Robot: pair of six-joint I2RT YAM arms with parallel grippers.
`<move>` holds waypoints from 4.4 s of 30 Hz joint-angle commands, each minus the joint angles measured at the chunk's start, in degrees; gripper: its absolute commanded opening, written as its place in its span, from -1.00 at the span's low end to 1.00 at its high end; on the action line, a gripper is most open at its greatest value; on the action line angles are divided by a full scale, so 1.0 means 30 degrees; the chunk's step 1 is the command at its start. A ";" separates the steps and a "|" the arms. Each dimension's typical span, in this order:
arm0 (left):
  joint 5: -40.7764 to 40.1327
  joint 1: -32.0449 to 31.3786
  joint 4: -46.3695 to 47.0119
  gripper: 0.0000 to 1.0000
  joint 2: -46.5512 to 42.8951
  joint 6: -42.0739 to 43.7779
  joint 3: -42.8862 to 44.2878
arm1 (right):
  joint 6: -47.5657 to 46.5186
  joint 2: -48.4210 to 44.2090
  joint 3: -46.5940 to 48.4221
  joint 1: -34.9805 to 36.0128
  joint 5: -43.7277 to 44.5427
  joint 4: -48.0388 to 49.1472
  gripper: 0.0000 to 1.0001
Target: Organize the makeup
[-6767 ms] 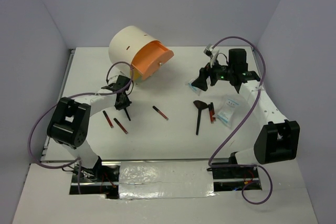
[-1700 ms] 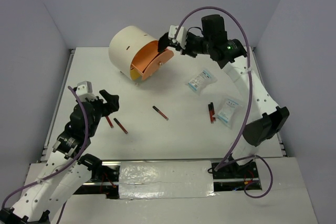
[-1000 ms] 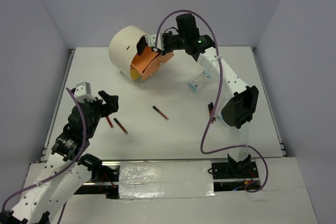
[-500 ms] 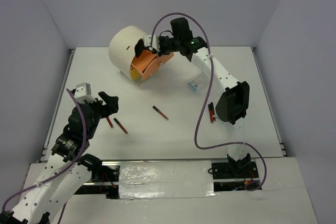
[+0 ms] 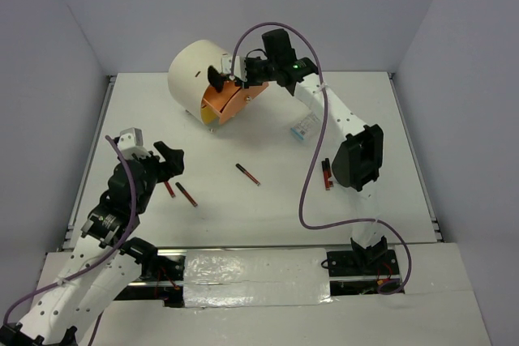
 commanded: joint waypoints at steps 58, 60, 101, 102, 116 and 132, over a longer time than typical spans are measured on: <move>0.0046 0.0102 0.0686 0.46 0.0084 0.0001 0.0079 | -0.6244 -0.1414 -0.5276 0.0451 0.2227 0.1240 -0.57; 0.0047 0.0102 0.0657 0.47 0.0056 -0.0028 0.0079 | -0.5569 -0.1297 -0.5217 0.0509 0.2257 0.2354 -0.43; -0.0129 0.0102 0.0217 0.49 -0.0384 -0.0467 -0.0214 | 0.3948 -0.3168 -0.7178 0.0072 0.0882 0.6281 0.76; -0.0129 0.0102 0.0246 0.48 -0.0326 -0.0468 -0.0185 | 0.5694 -0.3375 -0.7586 -0.0103 0.0764 0.6456 0.73; 0.0427 0.0102 0.0715 0.12 0.0349 -0.0585 -0.0097 | 2.5538 -0.0831 -0.5601 -0.1072 -0.0202 0.7250 -0.01; 0.0105 0.0102 0.0012 0.26 0.0729 -0.1024 0.0431 | 3.0905 0.2069 -0.4867 -0.1189 0.0117 0.9270 0.24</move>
